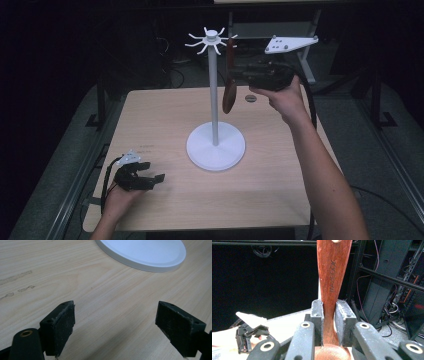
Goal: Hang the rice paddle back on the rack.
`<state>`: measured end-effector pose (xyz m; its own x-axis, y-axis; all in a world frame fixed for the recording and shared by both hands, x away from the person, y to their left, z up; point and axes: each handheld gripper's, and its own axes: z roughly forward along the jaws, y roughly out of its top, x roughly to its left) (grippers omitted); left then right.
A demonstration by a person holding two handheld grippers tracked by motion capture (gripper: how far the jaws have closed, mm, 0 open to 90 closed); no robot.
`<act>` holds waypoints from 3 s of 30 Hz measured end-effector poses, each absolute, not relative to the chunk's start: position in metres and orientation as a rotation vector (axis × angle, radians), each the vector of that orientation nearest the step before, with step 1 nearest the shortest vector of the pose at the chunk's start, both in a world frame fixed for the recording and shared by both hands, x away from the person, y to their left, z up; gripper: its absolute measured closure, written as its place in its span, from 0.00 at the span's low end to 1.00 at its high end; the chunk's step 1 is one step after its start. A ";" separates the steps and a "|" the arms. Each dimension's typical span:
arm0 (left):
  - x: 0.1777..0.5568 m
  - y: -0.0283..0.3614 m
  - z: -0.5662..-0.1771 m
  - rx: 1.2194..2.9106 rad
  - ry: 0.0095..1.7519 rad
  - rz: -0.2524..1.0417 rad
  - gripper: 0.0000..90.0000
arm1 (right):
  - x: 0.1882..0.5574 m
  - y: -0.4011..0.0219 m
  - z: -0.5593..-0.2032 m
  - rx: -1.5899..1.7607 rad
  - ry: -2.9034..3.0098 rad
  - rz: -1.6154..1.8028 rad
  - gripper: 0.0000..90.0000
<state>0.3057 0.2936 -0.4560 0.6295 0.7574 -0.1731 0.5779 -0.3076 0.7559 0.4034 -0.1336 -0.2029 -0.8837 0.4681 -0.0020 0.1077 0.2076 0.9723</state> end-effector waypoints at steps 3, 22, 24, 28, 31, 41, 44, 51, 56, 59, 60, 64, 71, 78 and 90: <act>0.306 0.294 -0.456 2.014 1.045 0.272 0.17 | 0.405 -0.131 -0.203 0.541 2.194 1.726 0.86; 0.307 0.290 -0.455 2.015 1.045 0.281 0.17 | 0.394 -0.145 -0.211 0.559 2.190 1.734 0.67; 0.307 0.290 -0.456 2.017 1.044 0.281 0.17 | 0.391 -0.150 -0.215 0.570 2.198 1.720 0.64; 0.306 0.293 -0.456 2.009 1.049 0.286 0.17 | 0.387 -0.158 -0.222 0.596 2.201 1.704 0.59; 0.306 0.295 -0.455 2.011 1.053 0.291 0.17 | 0.383 -0.164 -0.229 0.620 2.205 1.691 0.55; 0.305 0.295 -0.456 2.008 1.060 0.291 0.17 | 0.376 -0.182 -0.262 0.701 2.221 1.589 0.47; 0.304 0.294 -0.455 2.009 1.061 0.288 0.17 | 0.374 -0.187 -0.275 0.728 2.225 1.552 0.46; 0.304 0.294 -0.456 2.006 1.058 0.287 0.17 | 0.371 -0.198 -0.298 0.783 2.239 1.512 0.44; 0.304 0.294 -0.456 2.015 1.048 0.288 0.17 | 0.369 -0.205 -0.312 0.821 2.241 1.468 0.43; 0.303 0.294 -0.456 2.018 1.045 0.286 0.17 | 0.368 -0.210 -0.322 0.853 2.239 1.461 0.42; 0.303 0.294 -0.456 2.017 1.044 0.285 0.17 | 0.367 -0.212 -0.327 0.875 2.241 1.454 0.42; 0.303 0.293 -0.456 2.009 1.045 0.284 0.17 | 0.364 -0.217 -0.341 0.912 2.249 1.439 0.39; 0.303 0.293 -0.456 2.011 1.046 0.278 0.17 | 0.358 -0.226 -0.367 0.986 2.268 1.414 0.39; 0.303 0.293 -0.456 2.020 1.030 0.277 0.17 | 0.351 -0.234 -0.389 1.037 2.280 1.398 0.37; 0.302 0.293 -0.456 2.013 1.036 0.272 0.17 | 0.335 -0.248 -0.419 1.087 2.277 1.335 0.34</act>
<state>0.3021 0.2927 -0.4561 0.6358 0.7527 -0.1708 0.5715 -0.3104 0.7596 0.3355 -0.2478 -0.4186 -0.6753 0.7271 0.1233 0.4626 0.2875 0.8387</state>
